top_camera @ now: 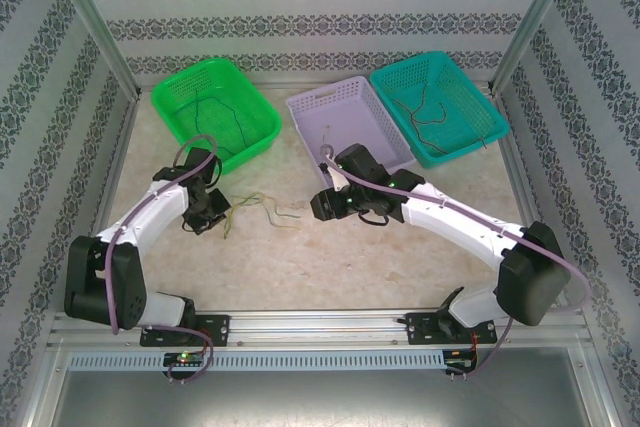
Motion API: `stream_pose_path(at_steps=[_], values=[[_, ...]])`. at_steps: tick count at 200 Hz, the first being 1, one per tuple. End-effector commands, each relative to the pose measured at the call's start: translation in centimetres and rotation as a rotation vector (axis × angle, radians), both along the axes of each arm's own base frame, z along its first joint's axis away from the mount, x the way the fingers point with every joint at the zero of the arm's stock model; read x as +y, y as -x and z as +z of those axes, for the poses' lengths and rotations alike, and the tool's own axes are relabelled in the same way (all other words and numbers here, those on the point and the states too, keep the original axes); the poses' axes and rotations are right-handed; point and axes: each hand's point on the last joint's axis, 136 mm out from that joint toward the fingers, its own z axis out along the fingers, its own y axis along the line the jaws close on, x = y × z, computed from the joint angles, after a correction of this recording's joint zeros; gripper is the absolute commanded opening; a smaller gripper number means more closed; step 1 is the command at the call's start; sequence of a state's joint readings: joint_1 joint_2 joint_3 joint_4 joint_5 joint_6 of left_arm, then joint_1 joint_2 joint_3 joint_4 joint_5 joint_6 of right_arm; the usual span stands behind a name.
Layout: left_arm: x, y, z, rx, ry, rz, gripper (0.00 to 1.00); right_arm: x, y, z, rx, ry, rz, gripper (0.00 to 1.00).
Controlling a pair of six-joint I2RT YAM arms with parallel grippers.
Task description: Untangle the cables
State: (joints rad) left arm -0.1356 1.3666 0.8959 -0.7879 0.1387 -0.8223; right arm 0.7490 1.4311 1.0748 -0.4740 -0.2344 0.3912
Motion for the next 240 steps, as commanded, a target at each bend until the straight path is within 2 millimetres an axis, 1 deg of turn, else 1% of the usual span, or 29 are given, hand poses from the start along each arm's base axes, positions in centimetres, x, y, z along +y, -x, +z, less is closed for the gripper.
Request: stream_pose_path(at_steps=[1, 14, 27, 38, 63, 86, 109, 126, 148, 157, 185, 209, 226, 236, 240], values=[[-3.4, -3.2, 4.7, -0.227, 0.137, -0.155, 0.0, 0.6, 0.0, -0.4, 0.016, -0.002, -0.007, 0.49], [-5.9, -3.6, 6.8, -0.261, 0.236, -0.237, 0.0, 0.6, -0.2, -1.0, 0.024, 0.015, -0.015, 0.49], [-7.7, -3.2, 8.4, -0.251, 0.269, -0.313, 0.0, 0.8, -0.6, -1.2, 0.026, 0.026, -0.022, 0.49], [-8.8, -2.6, 9.4, -0.23, 0.287, -0.36, 0.0, 1.1, -1.0, -1.3, 0.02, 0.036, -0.025, 0.49], [-9.8, -1.4, 11.6, -0.214, 0.292, -0.397, 0.0, 2.2, -2.2, -1.2, 0.011, 0.041, -0.022, 0.5], [-10.3, -1.4, 13.9, -0.264, 0.325, -0.383, 0.0, 3.1, -3.1, -2.3, 0.022, 0.074, -0.024, 0.51], [-10.7, -1.5, 15.4, -0.289, 0.348, -0.38, 0.0, 2.7, -3.6, -3.6, 0.037, 0.124, -0.067, 0.52], [-10.7, -1.2, 15.9, -0.294, 0.354, -0.382, 0.0, 2.1, -3.6, -4.2, 0.028, 0.152, -0.087, 0.53], [-10.9, -0.5, 16.4, -0.294, 0.38, -0.384, 0.0, 2.0, -3.0, -5.0, 0.033, 0.164, -0.083, 0.55], [-11.0, -0.3, 16.5, -0.294, 0.396, -0.38, 0.0, 2.4, -2.8, -5.1, 0.043, 0.146, -0.08, 0.54], [-10.9, 0.1, 16.1, -0.286, 0.4, -0.367, 0.0, 3.9, -2.5, -4.3, 0.025, 0.096, -0.074, 0.53], [-11.2, 0.0, 16.5, -0.3, 0.424, -0.359, 0.0, 4.7, -2.5, -5.0, 0.034, 0.109, -0.081, 0.52], [-11.1, 0.2, 17.0, -0.307, 0.422, -0.36, 0.0, 5.0, -3.1, -5.7, 0.03, 0.11, -0.096, 0.41], [-11.0, 0.3, 17.2, -0.309, 0.418, -0.363, 0.0, 5.2, -3.5, -6.0, 0.028, 0.119, -0.1, 0.32], [-11.0, 0.4, 17.2, -0.308, 0.415, -0.361, 0.0, 5.3, -3.6, -6.0, 0.025, 0.123, -0.1, 0.26]])
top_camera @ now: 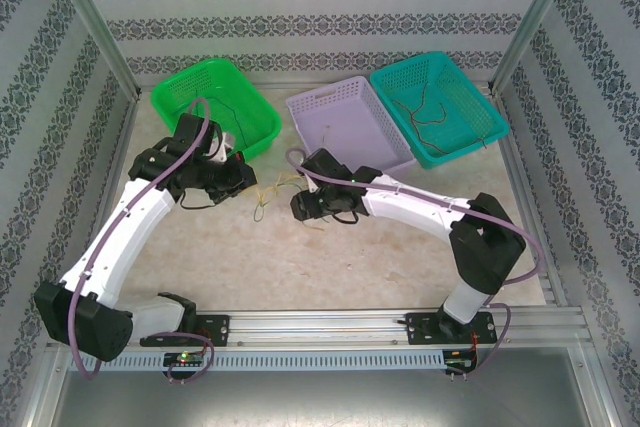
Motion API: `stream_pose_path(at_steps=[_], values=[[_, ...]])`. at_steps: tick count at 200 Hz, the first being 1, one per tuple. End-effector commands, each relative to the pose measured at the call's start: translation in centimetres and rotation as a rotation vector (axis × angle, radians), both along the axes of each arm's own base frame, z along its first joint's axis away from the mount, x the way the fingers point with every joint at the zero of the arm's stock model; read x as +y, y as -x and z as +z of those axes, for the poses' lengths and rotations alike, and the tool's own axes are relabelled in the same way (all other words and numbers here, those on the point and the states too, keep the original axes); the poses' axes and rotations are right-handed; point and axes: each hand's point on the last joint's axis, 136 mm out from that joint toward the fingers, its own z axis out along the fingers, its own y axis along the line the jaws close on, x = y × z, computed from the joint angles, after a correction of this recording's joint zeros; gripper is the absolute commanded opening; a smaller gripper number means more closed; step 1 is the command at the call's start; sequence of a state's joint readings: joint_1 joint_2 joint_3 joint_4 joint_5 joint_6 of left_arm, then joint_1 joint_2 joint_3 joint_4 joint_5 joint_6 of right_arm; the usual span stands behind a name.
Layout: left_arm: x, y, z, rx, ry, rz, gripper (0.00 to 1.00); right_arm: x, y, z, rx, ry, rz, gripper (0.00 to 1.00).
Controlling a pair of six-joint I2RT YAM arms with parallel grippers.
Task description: Untangle the cables
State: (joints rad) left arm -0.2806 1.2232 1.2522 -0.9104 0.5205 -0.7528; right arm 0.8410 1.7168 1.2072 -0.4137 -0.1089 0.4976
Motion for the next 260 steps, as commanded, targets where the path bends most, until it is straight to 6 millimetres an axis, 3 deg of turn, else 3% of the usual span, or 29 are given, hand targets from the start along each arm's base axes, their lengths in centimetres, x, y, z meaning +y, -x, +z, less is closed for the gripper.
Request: stream_pose_path(at_steps=[1, 19, 43, 67, 85, 104, 129, 164, 195, 260], values=[[-0.1, 1.1, 0.7, 0.01, 0.012, -0.005, 0.0, 0.7, -1.4, -0.6, -0.023, 0.017, -0.033, 0.25], [0.7, 1.1, 1.2, -0.003, -0.031, 0.018, 0.0, 0.5, -1.5, -0.6, -0.033, 0.034, -0.031, 0.0], [4.3, 1.1, 1.3, 0.002, -0.216, 0.126, 0.0, -1.6, -0.7, -0.6, -0.047, 0.075, -0.029, 0.0], [8.8, 0.9, 1.2, 0.007, -0.391, 0.252, 0.0, -5.2, 0.8, -1.1, -0.041, 0.126, -0.031, 0.0], [10.9, 0.7, 0.5, 0.012, -0.456, 0.308, 0.0, -8.6, 1.7, -1.4, -0.027, 0.163, -0.048, 0.0], [11.8, 0.2, 0.3, 0.001, -0.459, 0.348, 0.0, -12.0, 2.4, -1.5, 0.001, 0.207, -0.083, 0.0], [11.3, -0.7, 0.5, -0.03, -0.417, 0.356, 0.0, -15.5, 2.5, -1.2, 0.014, 0.262, -0.13, 0.0], [8.3, -1.9, 0.5, -0.068, -0.26, 0.282, 0.0, -17.6, 1.2, -0.7, 0.019, 0.277, -0.187, 0.0], [4.4, -2.4, 1.3, -0.122, -0.089, 0.122, 0.0, -17.8, 0.8, -1.5, 0.06, 0.317, -0.165, 0.0], [3.2, -1.7, 3.9, -0.201, -0.064, -0.002, 0.0, -16.4, 3.6, -3.2, 0.099, 0.439, -0.041, 0.0]])
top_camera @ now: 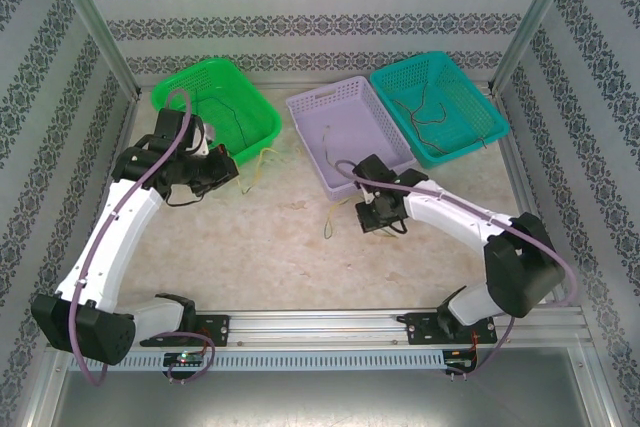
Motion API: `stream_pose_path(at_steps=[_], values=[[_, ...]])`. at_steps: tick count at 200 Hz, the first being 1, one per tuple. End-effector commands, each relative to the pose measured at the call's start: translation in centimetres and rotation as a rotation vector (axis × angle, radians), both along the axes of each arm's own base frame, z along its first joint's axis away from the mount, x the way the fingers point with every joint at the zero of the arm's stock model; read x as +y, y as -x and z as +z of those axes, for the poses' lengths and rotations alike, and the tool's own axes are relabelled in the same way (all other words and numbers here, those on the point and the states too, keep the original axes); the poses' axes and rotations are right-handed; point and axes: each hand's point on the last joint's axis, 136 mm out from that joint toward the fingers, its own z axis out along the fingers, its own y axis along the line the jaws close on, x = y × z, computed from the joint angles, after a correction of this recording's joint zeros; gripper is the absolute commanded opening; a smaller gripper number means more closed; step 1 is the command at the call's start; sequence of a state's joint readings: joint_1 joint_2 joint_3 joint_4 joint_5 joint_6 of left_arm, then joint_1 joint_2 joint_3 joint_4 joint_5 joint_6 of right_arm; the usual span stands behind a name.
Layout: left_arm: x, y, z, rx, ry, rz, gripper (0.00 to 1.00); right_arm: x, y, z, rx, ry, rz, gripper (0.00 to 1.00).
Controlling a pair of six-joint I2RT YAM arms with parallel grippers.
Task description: Untangle the cables
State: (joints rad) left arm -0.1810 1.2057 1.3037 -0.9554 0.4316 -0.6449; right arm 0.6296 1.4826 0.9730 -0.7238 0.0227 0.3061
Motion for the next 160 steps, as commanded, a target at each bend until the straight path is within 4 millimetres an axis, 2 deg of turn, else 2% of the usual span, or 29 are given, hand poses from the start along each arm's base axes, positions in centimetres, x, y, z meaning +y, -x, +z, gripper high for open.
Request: stream_pose_path(at_steps=[1, 30, 45, 56, 67, 97, 120, 139, 160], values=[[-1.0, -0.3, 2.6, -0.106, 0.041, -0.081, 0.0, -0.4, 0.8, -0.3, 0.021, 0.093, 0.047, 0.0], [-2.4, -0.6, 3.4, -0.149, 0.109, -0.141, 0.0, -0.2, 0.9, -1.1, 0.04, 0.111, 0.041, 0.0], [-3.1, -0.6, 3.8, -0.168, 0.131, -0.182, 0.0, 0.2, 0.4, -0.1, 0.009, 0.085, 0.037, 0.25], [-3.7, -0.6, 4.0, -0.177, 0.149, -0.219, 0.0, 0.7, -0.2, 1.7, -0.05, 0.039, 0.033, 0.39], [-4.3, -0.5, 4.0, -0.18, 0.16, -0.251, 0.0, 1.2, -0.8, 4.3, -0.129, -0.02, 0.034, 0.44], [-6.0, -0.1, 3.5, -0.18, 0.15, -0.359, 0.0, 2.0, -2.0, 12.3, -0.352, -0.184, 0.081, 0.49], [-7.2, 0.6, 2.6, -0.178, 0.088, -0.468, 0.0, 2.7, -2.7, 17.4, -0.46, -0.321, 0.157, 0.54], [-7.9, 1.1, 1.5, -0.174, 0.014, -0.548, 0.0, 4.4, -2.5, 19.8, -0.464, -0.448, 0.295, 0.58], [-9.1, 1.7, 0.5, -0.193, -0.049, -0.648, 0.0, 6.2, -1.6, 19.8, -0.472, -0.455, 0.5, 0.6]])
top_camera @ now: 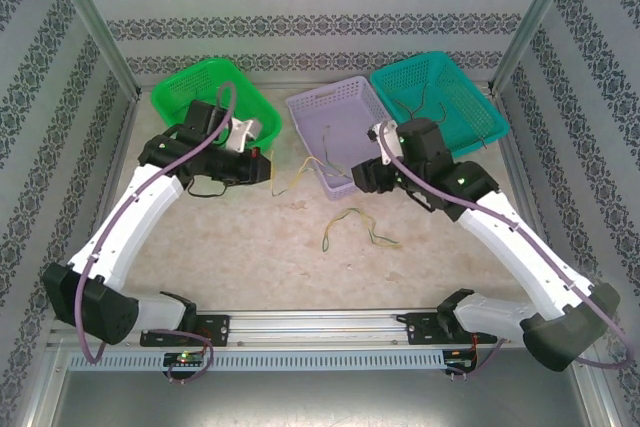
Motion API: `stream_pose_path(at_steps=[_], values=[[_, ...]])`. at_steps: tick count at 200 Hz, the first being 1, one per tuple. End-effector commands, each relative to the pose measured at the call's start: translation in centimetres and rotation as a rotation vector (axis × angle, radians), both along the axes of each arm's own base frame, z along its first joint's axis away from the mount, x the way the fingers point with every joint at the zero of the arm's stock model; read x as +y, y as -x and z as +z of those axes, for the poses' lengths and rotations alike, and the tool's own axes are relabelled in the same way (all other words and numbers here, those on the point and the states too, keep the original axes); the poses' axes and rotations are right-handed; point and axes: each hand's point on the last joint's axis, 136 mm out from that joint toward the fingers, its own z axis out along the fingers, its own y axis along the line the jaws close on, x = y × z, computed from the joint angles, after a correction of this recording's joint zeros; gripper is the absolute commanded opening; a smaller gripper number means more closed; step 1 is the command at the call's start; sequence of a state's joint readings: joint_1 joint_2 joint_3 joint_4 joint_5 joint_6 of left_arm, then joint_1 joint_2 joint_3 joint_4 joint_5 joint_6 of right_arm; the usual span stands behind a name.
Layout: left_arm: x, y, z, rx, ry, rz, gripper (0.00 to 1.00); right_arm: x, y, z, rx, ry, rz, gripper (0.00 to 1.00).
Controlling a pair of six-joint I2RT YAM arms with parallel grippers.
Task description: Untangle the cables
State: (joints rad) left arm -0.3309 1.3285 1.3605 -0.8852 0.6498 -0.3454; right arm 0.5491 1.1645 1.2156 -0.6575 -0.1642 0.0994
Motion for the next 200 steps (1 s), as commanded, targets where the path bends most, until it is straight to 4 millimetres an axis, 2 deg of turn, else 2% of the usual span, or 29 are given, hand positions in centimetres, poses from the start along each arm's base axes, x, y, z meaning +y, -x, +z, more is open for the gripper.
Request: stream_pose_path(at_steps=[1, 41, 86, 109, 145, 200], values=[[-1.0, 1.1, -0.3, -0.09, -0.093, -0.151, 0.0, 3.3, 1.8, -0.4, -0.034, 0.014, 0.307, 0.6], [-2.9, 2.5, -2.0, -0.164, -0.183, -0.326, 0.0, 5.0, 3.6, -1.2, -0.237, 0.121, 0.594, 0.61], [-4.8, 3.0, -1.6, -0.188, -0.132, -0.384, 0.0, 7.5, 6.3, -3.6, -0.402, 0.216, 0.795, 0.61], [-5.4, 3.5, -1.6, -0.18, -0.121, -0.411, 0.0, 8.9, 6.8, -4.3, -0.447, 0.23, 0.823, 0.61], [-5.8, 3.9, -1.6, -0.167, -0.112, -0.427, 0.0, 10.2, 6.2, -5.6, -0.498, 0.303, 0.819, 0.59], [-6.3, 3.8, -0.7, -0.173, -0.081, -0.423, 0.0, 11.1, 5.7, -8.1, -0.457, 0.339, 0.816, 0.49]])
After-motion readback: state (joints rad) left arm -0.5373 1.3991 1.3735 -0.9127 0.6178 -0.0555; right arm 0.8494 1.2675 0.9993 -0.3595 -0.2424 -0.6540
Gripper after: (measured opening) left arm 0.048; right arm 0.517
